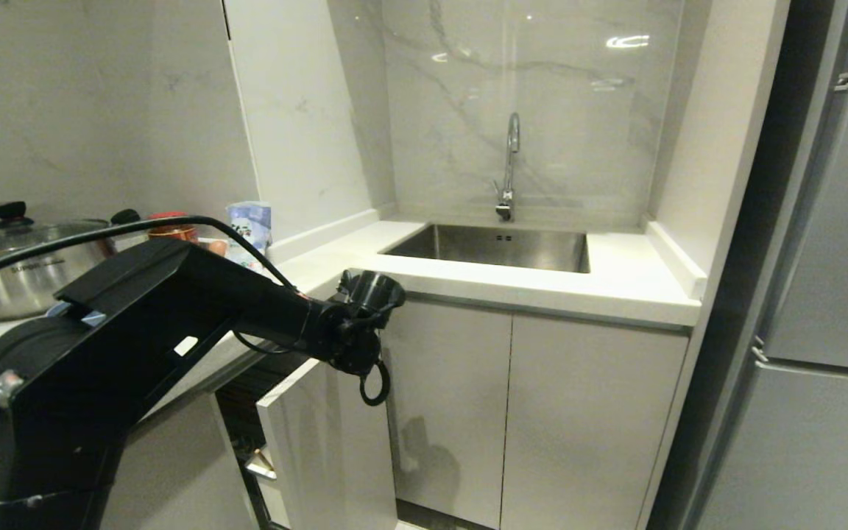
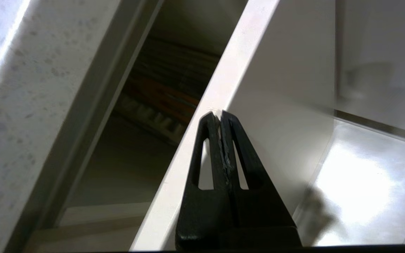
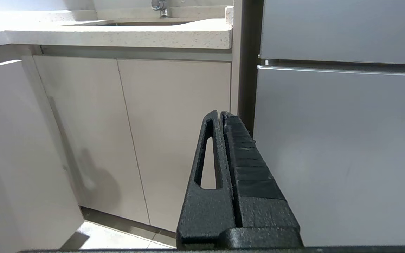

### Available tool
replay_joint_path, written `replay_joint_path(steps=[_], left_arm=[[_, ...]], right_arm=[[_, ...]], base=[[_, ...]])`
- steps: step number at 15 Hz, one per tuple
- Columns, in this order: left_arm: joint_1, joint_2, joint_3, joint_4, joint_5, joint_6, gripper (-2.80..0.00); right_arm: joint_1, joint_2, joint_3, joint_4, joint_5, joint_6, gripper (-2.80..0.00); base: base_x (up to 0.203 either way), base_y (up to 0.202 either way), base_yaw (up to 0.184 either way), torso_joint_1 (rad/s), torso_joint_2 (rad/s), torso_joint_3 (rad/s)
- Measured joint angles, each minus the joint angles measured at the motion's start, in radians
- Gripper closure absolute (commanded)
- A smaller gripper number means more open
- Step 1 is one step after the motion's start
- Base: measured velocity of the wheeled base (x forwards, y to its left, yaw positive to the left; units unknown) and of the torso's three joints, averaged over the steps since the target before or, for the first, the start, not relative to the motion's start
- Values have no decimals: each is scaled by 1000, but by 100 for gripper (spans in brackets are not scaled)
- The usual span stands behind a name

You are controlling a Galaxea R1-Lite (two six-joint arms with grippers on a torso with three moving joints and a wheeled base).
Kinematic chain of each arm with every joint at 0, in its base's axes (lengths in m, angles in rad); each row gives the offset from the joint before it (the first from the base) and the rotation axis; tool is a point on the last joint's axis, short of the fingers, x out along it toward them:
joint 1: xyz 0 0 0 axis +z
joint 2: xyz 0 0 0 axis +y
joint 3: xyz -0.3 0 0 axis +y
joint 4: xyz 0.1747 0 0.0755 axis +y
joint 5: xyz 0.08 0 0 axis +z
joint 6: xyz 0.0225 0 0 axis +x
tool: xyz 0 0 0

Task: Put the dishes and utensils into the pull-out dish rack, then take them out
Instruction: Close the cupboard

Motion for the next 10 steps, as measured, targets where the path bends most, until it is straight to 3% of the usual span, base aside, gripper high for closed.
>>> replay_joint_path(steps=[5,10], left_arm=[[112,29,-63,1,0,42,0],[84,39,-54,2,-1,37,0]], right_arm=[[0,0,0,0,0,0,0],[0,0,0,0,0,0,0]], base=[[0,0,0,0,0,0],[0,0,0,0,0,0]])
